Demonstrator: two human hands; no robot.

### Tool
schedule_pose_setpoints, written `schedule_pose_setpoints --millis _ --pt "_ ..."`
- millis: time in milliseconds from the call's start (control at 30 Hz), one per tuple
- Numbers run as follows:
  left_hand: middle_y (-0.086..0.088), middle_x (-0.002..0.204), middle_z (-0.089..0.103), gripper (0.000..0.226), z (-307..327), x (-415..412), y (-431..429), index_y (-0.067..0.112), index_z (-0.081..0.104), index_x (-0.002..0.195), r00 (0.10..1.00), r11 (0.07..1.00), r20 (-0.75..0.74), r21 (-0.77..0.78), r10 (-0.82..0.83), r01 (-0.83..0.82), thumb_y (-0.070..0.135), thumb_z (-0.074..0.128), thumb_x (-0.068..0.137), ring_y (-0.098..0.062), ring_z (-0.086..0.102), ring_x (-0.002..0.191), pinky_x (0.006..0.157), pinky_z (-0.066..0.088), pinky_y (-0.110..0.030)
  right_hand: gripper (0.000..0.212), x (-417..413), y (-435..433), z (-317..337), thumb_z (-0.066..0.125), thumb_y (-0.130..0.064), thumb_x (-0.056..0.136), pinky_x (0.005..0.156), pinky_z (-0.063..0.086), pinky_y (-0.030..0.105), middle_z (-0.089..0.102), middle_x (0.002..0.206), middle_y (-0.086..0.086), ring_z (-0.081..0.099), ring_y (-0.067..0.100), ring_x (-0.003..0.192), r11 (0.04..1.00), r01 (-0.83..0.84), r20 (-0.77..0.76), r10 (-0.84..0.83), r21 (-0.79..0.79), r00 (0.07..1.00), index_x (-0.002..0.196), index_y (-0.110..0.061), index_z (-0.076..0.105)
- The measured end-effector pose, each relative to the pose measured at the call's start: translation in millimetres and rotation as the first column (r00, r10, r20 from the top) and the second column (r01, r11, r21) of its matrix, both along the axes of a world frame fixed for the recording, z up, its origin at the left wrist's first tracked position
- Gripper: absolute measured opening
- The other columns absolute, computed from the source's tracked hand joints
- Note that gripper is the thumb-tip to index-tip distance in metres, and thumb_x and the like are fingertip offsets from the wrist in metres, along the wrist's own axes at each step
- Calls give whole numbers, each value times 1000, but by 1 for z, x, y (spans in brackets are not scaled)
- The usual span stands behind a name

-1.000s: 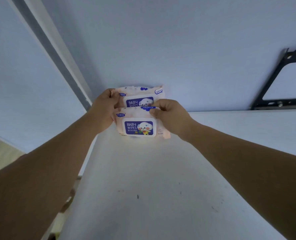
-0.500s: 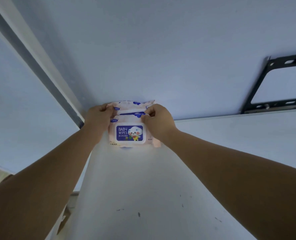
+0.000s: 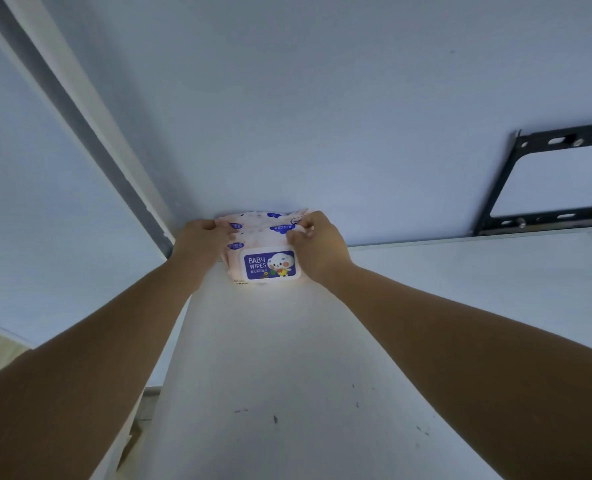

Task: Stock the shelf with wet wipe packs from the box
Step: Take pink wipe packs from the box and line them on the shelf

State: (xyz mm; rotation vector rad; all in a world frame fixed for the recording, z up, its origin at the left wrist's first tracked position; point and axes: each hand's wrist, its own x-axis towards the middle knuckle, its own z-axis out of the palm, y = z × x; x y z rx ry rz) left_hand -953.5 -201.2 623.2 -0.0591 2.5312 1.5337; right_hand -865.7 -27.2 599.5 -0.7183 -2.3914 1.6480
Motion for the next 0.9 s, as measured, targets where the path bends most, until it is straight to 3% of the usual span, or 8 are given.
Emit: schedule_pose_setpoints --millis 167,233,300,467,567,700,800,900 --pt "-4 100 72 24 2 11 1 12 68 109 998 996 -53 -81 17 -22 27 61 91 -23 69 82 65 52 -29 35 12 12 13 59 -44 90 87 56 41 59 119 4 61 24 105 996 11 73 -17 86 997 114 -20 48" --pt "-2 115 65 39 9 22 -1 16 62 121 990 988 -128 -141 52 -70 32 63 86 -24 64 97 76 53 -34 44 29 24 19 60 -48 91 91 50 39 56 122 4 55 25 112 981 -10 64 -2 193 998 121 -16 51" --pt "-2 124 60 39 16 37 -1 26 61 119 972 977 -230 -190 57 -102 38 63 82 -25 60 108 90 54 -41 42 53 41 26 61 -50 91 87 47 35 56 118 2 54 23 109 967 -40 51 28 252 998 117 -17 56" --pt "8 89 70 12 30 111 18 22 70 96 939 941 -197 -246 -282 231 31 62 93 -13 64 83 67 45 -25 27 131 87 41 63 -40 93 64 44 25 63 86 -6 58 14 78 937 -202 66 191 284 979 98 -14 65" --pt "4 84 72 12 29 160 35 23 70 87 880 869 -122 -268 -459 416 32 64 92 -16 64 79 69 46 -27 21 187 110 46 67 -39 91 66 48 22 70 91 -5 63 11 78 933 -269 119 247 240 962 98 -19 70" --pt "-2 90 78 10 24 228 66 24 70 88 769 759 -56 -220 -637 613 21 63 95 -12 70 80 74 48 -32 10 271 133 50 69 -31 89 80 58 35 75 92 0 66 7 76 933 -298 166 268 201 949 91 -24 75" --pt "4 86 78 12 23 282 93 23 70 89 674 667 -39 -192 -738 720 17 62 96 -3 68 73 68 48 -26 9 346 144 59 69 -31 90 74 56 27 74 82 -12 63 -3 69 939 -259 191 218 226 957 91 -26 76" --pt "8 88 78 10 23 339 116 23 71 93 587 585 -34 -149 -809 797 22 62 96 -6 70 78 74 50 -30 9 430 145 64 68 -31 91 70 55 23 73 80 -15 63 -4 69 955 -154 215 100 255 972 93 -26 75"
